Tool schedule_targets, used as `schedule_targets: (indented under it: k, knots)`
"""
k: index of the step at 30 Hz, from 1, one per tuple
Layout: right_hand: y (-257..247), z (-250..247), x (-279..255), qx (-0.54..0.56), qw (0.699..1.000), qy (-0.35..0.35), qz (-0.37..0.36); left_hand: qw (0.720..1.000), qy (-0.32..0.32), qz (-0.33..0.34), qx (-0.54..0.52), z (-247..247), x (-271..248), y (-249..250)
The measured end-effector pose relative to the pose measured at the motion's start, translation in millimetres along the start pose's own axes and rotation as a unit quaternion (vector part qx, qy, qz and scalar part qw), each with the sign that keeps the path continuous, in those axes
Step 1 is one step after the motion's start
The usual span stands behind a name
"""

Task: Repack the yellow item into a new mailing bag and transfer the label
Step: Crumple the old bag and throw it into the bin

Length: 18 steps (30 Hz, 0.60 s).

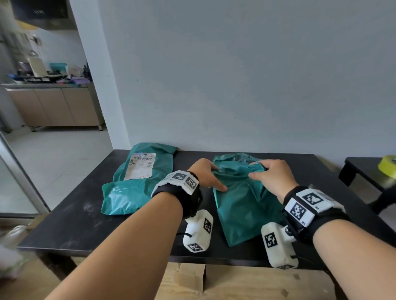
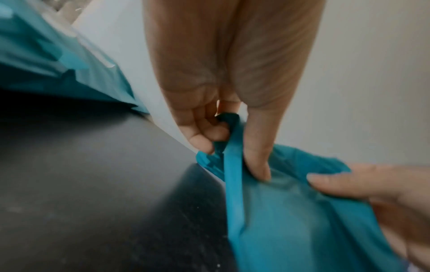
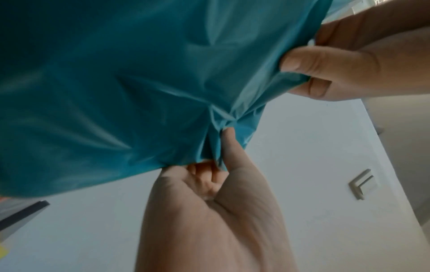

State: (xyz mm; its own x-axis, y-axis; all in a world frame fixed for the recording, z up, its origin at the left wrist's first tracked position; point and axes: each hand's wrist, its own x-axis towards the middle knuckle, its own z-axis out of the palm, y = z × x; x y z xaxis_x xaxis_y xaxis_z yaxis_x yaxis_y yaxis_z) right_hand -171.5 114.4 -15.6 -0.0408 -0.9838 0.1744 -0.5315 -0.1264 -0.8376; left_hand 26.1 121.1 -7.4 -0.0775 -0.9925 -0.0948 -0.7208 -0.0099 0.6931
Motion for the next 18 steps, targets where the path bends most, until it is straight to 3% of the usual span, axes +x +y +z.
schedule_targets:
  k: [4, 5, 8, 11, 15, 18]
  knots:
    - [-9.2, -6.7, 0.2, 0.043, 0.998, 0.025, -0.039, 0.994, 0.103, 0.022, -0.019, -7.3, 1.9, 1.8]
    - [-12.0, -9.0, 1.3, 0.064, 0.997, 0.026, -0.045, 0.993, 0.098, 0.023, -0.062, -10.2, 1.3, 3.3]
    - [-20.9, -18.1, 3.5, 0.170, 0.985, 0.019, -0.032, 0.978, 0.005, 0.034, -0.205, -14.5, -5.9, 9.3]
    - [-23.5, -24.1, 4.7, 0.255, 0.967, 0.002, -0.011, 0.985, 0.019, 0.032, -0.170, -8.6, -10.4, 15.8]
    - [-3.3, -33.9, 17.2, 0.184, 0.981, 0.056, 0.010, 0.977, 0.116, 0.017, -0.181, 0.8, -5.0, 23.6]
    - [29.2, -53.4, 24.2, -0.020, 0.995, 0.095, 0.023, 0.969, 0.132, -0.009, -0.208, 10.5, 2.2, 24.8]
